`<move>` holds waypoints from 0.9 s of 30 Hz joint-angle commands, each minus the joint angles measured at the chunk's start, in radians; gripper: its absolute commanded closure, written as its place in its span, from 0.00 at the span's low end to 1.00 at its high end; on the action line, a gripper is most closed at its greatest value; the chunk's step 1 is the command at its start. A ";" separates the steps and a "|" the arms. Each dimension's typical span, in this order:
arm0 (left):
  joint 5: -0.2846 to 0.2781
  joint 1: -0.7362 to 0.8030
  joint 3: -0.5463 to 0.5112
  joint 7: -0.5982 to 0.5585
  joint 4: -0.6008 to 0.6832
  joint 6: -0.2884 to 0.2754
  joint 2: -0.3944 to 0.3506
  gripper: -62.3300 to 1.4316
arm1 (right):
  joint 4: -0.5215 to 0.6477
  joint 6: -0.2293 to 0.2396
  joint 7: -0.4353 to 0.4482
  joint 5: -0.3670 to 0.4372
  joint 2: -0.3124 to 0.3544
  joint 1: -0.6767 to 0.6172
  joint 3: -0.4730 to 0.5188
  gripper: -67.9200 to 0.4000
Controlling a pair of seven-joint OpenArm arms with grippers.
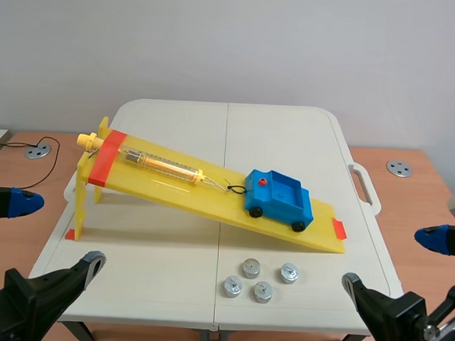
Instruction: Place the four metal weights on the blue cart on the ramp.
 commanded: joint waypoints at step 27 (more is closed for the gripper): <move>-0.080 0.027 -0.015 -0.100 0.079 -0.025 -0.014 0.00 | 0.042 -0.026 0.120 0.041 0.043 0.006 0.034 0.03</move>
